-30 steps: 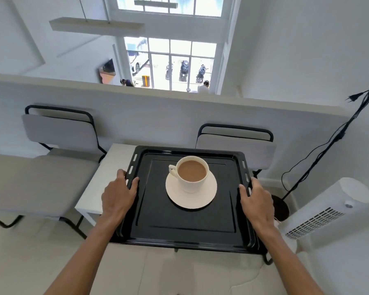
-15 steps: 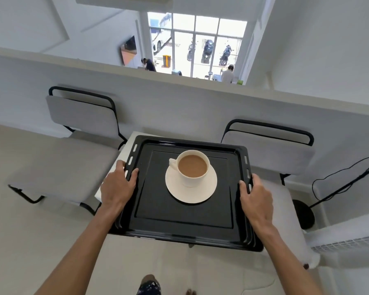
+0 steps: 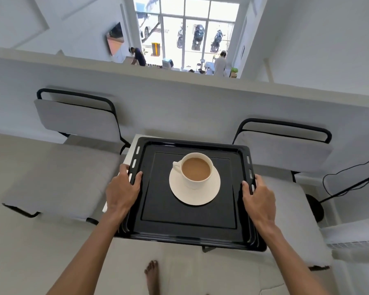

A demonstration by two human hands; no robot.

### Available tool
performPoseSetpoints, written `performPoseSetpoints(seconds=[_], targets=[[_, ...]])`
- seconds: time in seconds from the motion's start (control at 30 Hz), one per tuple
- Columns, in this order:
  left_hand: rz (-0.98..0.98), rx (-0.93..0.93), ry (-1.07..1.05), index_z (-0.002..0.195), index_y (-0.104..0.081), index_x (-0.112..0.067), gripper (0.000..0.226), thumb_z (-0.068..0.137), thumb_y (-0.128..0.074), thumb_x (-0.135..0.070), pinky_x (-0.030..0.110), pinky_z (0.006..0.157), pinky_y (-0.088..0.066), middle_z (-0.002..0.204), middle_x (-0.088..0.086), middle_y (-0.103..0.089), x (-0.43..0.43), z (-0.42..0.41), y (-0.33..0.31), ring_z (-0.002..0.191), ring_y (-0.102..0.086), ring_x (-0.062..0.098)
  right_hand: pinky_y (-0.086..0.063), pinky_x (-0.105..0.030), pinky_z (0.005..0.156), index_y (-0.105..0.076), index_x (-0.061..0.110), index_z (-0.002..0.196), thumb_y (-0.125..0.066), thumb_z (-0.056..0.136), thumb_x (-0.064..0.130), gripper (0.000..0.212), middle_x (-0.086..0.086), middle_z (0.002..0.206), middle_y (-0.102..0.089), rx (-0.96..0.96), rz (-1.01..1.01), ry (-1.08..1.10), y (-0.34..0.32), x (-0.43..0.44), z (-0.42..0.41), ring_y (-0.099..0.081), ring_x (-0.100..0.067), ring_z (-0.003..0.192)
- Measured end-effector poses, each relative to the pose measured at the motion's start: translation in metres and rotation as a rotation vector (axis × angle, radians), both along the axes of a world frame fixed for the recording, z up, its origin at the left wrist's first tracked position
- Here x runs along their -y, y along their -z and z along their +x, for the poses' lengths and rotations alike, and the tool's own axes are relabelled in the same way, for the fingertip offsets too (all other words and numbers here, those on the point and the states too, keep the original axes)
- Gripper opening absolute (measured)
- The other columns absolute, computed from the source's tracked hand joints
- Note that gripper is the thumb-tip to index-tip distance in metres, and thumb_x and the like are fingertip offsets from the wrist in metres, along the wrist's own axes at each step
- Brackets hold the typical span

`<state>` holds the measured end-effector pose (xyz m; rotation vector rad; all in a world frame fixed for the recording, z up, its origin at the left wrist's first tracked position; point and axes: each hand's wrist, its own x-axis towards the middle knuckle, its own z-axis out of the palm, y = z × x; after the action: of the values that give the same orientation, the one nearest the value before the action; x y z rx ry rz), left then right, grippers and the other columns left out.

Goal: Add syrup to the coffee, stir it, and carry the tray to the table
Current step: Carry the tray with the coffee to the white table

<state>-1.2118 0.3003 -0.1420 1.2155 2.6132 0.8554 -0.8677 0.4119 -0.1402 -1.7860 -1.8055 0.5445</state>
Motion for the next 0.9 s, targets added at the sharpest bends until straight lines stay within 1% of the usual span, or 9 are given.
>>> performPoseSetpoints(seconds=[0.1, 0.17, 0.23, 0.33, 0.43, 0.53, 0.6, 0.77, 0.9], targets=[[-0.015, 0.020, 0.022, 0.110, -0.052, -0.009, 0.034, 0.095, -0.060, -0.038, 0.033, 0.055, -0.045, 0.080, 0.009, -0.073, -0.015, -0.027, 0.005, 0.066, -0.067, 0.032, -0.056, -0.032, 0.066, -0.062, 0.006, 0.123, -0.063, 0.100, 0.024, 0.029, -0.009, 0.092, -0.076, 0.012, 0.000, 0.038, 0.005, -0.008, -0.025, -0.072, -0.029, 0.077], [-0.003, 0.020, 0.039, 0.109, -0.053, -0.008, 0.032, 0.095, -0.062, -0.036, 0.025, 0.047, -0.037, 0.078, 0.007, -0.072, -0.026, -0.044, 0.010, 0.057, -0.058, 0.022, -0.054, -0.030, 0.066, -0.062, 0.006, 0.123, -0.064, 0.100, 0.023, 0.029, -0.008, 0.091, -0.076, 0.008, 0.003, 0.060, 0.010, -0.013, -0.041, -0.072, -0.029, 0.076], [0.005, 0.026, 0.056, 0.108, -0.054, -0.008, 0.031, 0.095, -0.063, -0.034, 0.016, 0.044, -0.028, 0.073, 0.001, -0.067, -0.037, -0.058, 0.012, 0.054, -0.050, 0.015, -0.052, -0.030, 0.064, -0.063, 0.007, 0.120, -0.064, 0.099, 0.024, 0.026, -0.006, 0.086, -0.073, 0.006, 0.007, 0.079, 0.016, -0.019, -0.056, -0.070, -0.028, 0.072], [-0.009, 0.042, 0.070, 0.109, -0.054, -0.007, 0.032, 0.095, -0.062, -0.034, 0.023, 0.046, -0.036, 0.072, 0.001, -0.066, -0.053, -0.078, 0.019, 0.055, -0.055, 0.019, -0.052, -0.029, 0.064, -0.062, 0.007, 0.121, -0.063, 0.100, 0.024, 0.028, -0.007, 0.087, -0.074, -0.001, -0.013, 0.103, 0.029, -0.031, -0.075, -0.064, -0.022, 0.068], [-0.011, 0.054, 0.087, 0.110, -0.054, -0.007, 0.032, 0.096, -0.061, -0.035, 0.023, 0.043, -0.038, 0.066, 0.001, -0.064, -0.070, -0.094, 0.032, 0.050, -0.056, 0.018, -0.051, -0.028, 0.062, -0.061, 0.007, 0.123, -0.063, 0.100, 0.025, 0.029, -0.007, 0.087, -0.075, -0.015, -0.007, 0.104, 0.039, -0.047, -0.092, -0.064, -0.020, 0.065], [-0.037, 0.077, 0.072, 0.114, -0.053, -0.010, 0.034, 0.097, -0.058, -0.039, 0.038, 0.053, -0.054, 0.062, 0.005, -0.061, -0.087, -0.106, 0.051, 0.055, -0.063, 0.032, -0.058, -0.031, 0.064, -0.061, 0.009, 0.126, -0.062, 0.100, 0.025, 0.031, -0.005, 0.089, -0.076, -0.034, -0.016, 0.106, 0.055, -0.064, -0.103, -0.068, -0.022, 0.069], [-0.035, 0.074, 0.065, 0.114, -0.052, -0.011, 0.034, 0.097, -0.057, -0.040, 0.039, 0.054, -0.054, 0.062, 0.005, -0.062, -0.097, -0.112, 0.067, 0.054, -0.063, 0.033, -0.059, -0.032, 0.066, -0.061, 0.009, 0.128, -0.062, 0.100, 0.026, 0.032, -0.004, 0.090, -0.076, -0.029, -0.010, 0.105, 0.067, -0.076, -0.110, -0.070, -0.023, 0.072], [-0.037, 0.071, 0.058, 0.113, -0.051, -0.014, 0.033, 0.097, -0.057, -0.041, 0.027, 0.049, -0.042, 0.060, -0.003, -0.058, -0.118, -0.125, 0.108, 0.048, -0.055, 0.018, -0.048, -0.023, 0.062, -0.062, 0.009, 0.128, -0.063, 0.099, 0.025, 0.033, -0.004, 0.087, -0.075, -0.012, -0.015, 0.114, 0.100, -0.099, -0.123, -0.063, -0.016, 0.066], [-0.033, 0.070, 0.030, 0.111, -0.052, -0.014, 0.030, 0.096, -0.058, -0.039, 0.016, 0.043, -0.030, 0.060, -0.009, -0.058, -0.127, -0.133, 0.142, 0.047, -0.048, -0.001, -0.045, -0.018, 0.056, -0.061, 0.011, 0.127, -0.063, 0.099, 0.026, 0.032, 0.000, 0.084, -0.074, -0.007, -0.063, 0.129, 0.133, -0.111, -0.134, -0.065, -0.014, 0.063]])
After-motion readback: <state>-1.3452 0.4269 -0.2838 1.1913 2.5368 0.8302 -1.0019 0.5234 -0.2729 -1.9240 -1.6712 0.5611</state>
